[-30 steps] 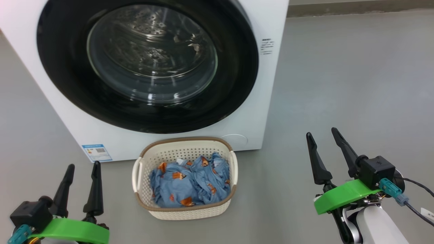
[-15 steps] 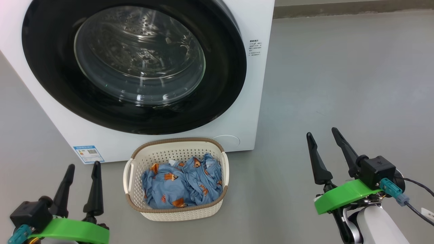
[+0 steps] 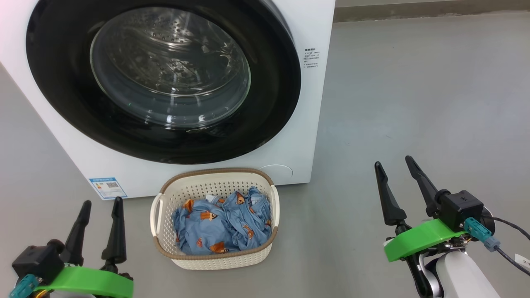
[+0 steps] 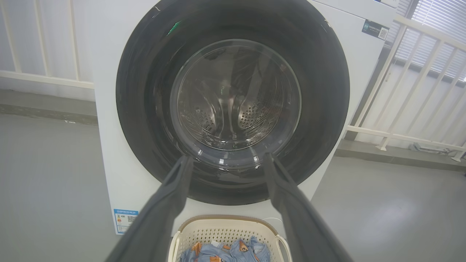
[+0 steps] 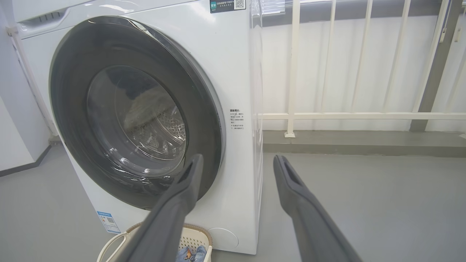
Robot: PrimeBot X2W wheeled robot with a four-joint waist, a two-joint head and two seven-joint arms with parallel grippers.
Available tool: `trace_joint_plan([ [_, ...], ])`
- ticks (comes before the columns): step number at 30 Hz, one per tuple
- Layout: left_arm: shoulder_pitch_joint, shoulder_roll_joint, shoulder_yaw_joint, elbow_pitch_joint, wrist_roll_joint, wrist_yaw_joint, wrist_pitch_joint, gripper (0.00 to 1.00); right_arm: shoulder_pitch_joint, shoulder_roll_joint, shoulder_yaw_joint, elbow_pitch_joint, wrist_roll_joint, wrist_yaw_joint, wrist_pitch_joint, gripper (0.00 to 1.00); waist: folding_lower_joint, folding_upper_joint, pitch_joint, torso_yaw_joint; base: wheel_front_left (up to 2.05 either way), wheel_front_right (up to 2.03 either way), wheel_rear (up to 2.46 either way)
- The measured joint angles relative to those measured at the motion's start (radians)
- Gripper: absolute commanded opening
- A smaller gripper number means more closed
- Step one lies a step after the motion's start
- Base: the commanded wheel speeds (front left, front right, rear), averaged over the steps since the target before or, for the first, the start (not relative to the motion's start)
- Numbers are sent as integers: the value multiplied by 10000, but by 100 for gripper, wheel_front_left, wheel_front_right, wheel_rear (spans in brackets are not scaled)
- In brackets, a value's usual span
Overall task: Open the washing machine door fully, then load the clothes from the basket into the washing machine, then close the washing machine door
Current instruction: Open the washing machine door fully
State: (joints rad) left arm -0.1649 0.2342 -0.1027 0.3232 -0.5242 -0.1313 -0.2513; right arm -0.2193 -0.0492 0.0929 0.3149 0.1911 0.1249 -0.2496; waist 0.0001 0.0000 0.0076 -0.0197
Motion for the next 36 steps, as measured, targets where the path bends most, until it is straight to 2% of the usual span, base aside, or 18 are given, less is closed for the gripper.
trace_joint_plan([
  [18,0,40,-44,-84,-15,0,-2,100,-16,0,-127,61,0,0,0,100,0,0,120,39,0,0,0],
  [36,-39,700,-347,-951,-782,0,-29,100,-1428,0,-920,437,40,2,-29,100,0,0,965,196,0,0,0],
])
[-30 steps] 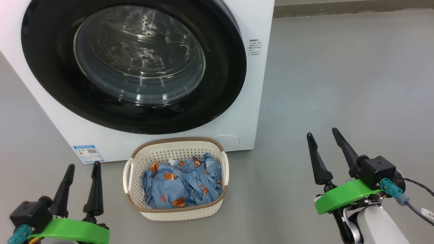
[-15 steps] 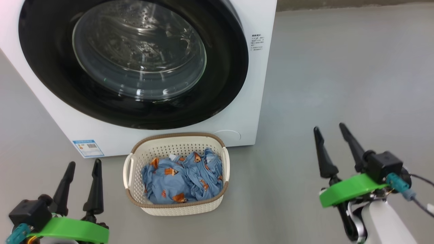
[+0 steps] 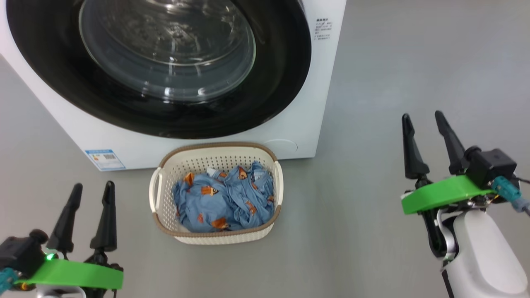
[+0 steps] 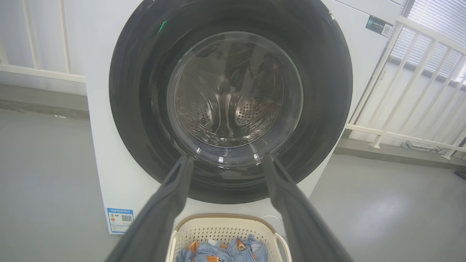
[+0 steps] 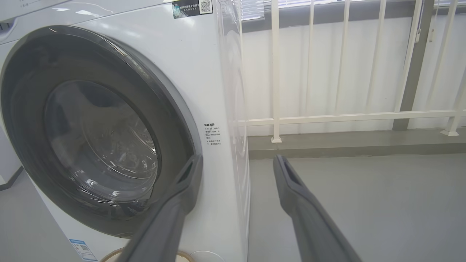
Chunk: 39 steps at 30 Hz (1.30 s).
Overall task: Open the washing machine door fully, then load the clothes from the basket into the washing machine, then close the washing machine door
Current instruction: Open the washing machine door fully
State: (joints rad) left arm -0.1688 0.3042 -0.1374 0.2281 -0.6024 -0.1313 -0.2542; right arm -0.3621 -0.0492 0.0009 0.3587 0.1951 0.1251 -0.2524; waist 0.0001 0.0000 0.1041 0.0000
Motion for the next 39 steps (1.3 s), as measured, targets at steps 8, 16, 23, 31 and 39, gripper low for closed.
trace_joint_plan([
  [8,-187,399,-146,-424,-449,0,-12,100,-846,-8,-157,355,734,0,-6,0,0,0,604,140,0,0,0],
  [16,-399,711,-167,-802,-587,0,-12,100,-1947,-31,-357,700,2412,0,-15,0,0,0,1181,369,0,0,0],
  [23,-405,903,-138,-1131,-840,0,-12,100,-3000,-88,-257,1379,4226,0,-13,0,0,0,1688,554,0,0,0],
  [31,-634,1129,-132,-1438,-1028,0,-12,100,-4690,-169,-6,2040,6316,-2,773,0,0,0,2364,731,0,0,0],
  [39,-781,1229,-50,-1528,-1164,0,-12,100,-5918,-322,-58,2401,7967,-2,1597,0,0,0,2848,850,0,0,0],
])
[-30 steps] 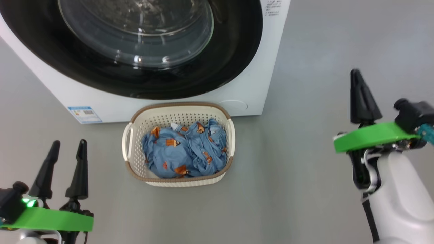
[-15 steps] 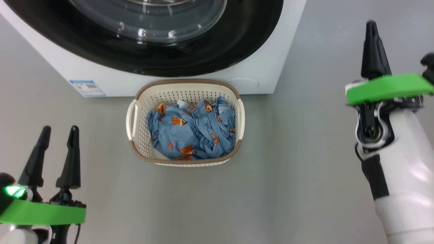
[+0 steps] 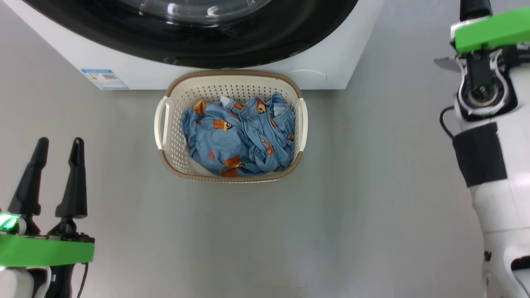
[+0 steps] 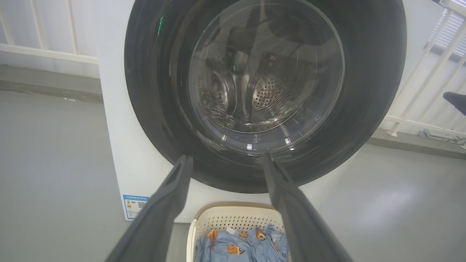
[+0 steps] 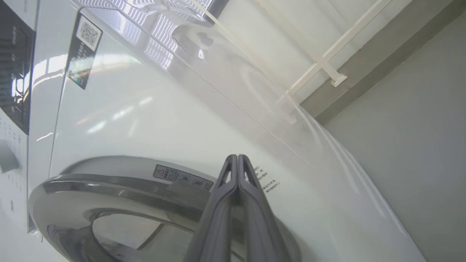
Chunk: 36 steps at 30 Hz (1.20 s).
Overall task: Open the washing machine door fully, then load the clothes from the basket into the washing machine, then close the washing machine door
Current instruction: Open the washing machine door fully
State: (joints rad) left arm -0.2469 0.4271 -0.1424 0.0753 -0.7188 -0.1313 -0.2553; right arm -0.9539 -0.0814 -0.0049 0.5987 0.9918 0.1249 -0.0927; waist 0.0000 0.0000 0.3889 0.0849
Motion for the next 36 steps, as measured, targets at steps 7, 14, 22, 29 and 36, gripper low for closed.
trace_joint_plan([
  [7,-63,84,-21,-90,-40,0,0,100,-965,0,-2,418,1434,0,1436,0,0,0,394,61,0,0,0],
  [14,-261,140,-58,-125,-286,0,0,100,-1732,-44,-79,920,2088,0,2541,0,0,0,721,208,0,0,0],
  [22,-419,148,-84,-128,-370,0,0,100,-2588,-123,13,1342,2136,0,3766,0,0,0,990,424,0,0,0],
  [29,-426,140,-121,-125,-384,0,0,100,-3190,-151,6,1592,2050,0,4245,0,0,0,1199,605,0,0,0],
  [36,-463,138,-127,-117,-460,0,0,100,-3556,-144,-29,1743,1946,0,4612,0,0,0,1326,732,0,0,0],
])
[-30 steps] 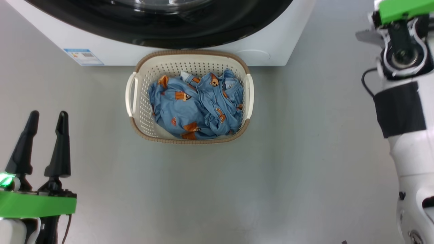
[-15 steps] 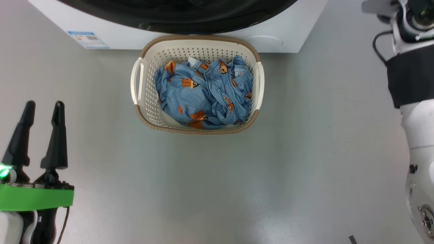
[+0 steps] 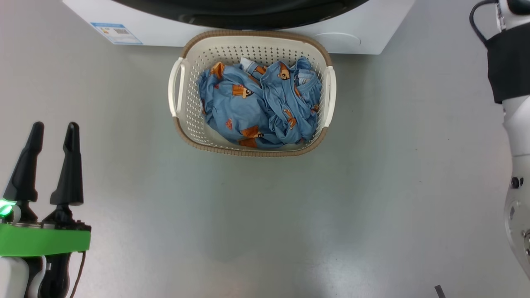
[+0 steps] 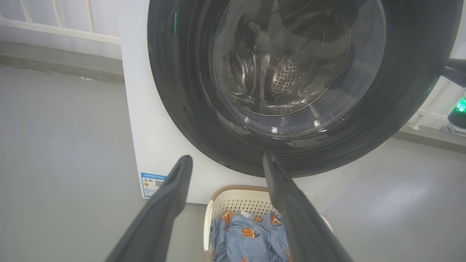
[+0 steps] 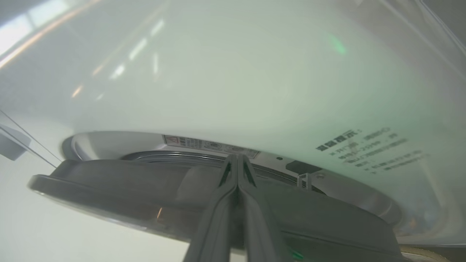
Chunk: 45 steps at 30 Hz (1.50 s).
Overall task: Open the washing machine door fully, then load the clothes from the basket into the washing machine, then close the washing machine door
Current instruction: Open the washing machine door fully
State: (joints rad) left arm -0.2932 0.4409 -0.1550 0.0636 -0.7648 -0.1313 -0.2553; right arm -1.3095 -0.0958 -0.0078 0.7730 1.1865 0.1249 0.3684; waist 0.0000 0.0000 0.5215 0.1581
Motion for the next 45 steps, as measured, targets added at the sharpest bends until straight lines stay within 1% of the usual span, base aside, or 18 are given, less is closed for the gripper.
trace_joint_plan([
  [6,-139,-8,-17,23,-31,0,0,100,-419,21,-268,199,-153,0,449,0,0,0,153,93,0,0,0],
  [13,-145,-8,-21,31,-75,0,0,100,-717,29,-332,621,-263,0,978,0,0,0,238,103,0,0,0],
  [21,-148,-42,-33,136,-75,0,0,100,-667,42,-286,665,-257,0,1453,0,0,0,46,32,0,0,0],
  [27,-136,-52,-33,221,-67,0,0,100,-20,27,-136,573,4,0,1933,0,0,0,-295,-122,0,0,0],
  [31,-93,-50,-33,313,-52,0,0,100,399,-15,282,466,207,0,2219,0,0,0,-528,-242,0,0,0],
  [34,-68,-50,-35,351,-23,0,0,100,752,-10,583,374,650,0,2378,0,0,0,-712,-312,0,0,0],
  [41,157,-136,-46,464,63,0,0,100,1496,48,1039,167,859,0,2648,0,0,0,-1164,-393,0,0,0],
  [45,505,-192,-36,642,144,0,0,100,2271,27,1354,-190,1227,0,3064,0,0,0,-1573,-401,0,0,0],
])
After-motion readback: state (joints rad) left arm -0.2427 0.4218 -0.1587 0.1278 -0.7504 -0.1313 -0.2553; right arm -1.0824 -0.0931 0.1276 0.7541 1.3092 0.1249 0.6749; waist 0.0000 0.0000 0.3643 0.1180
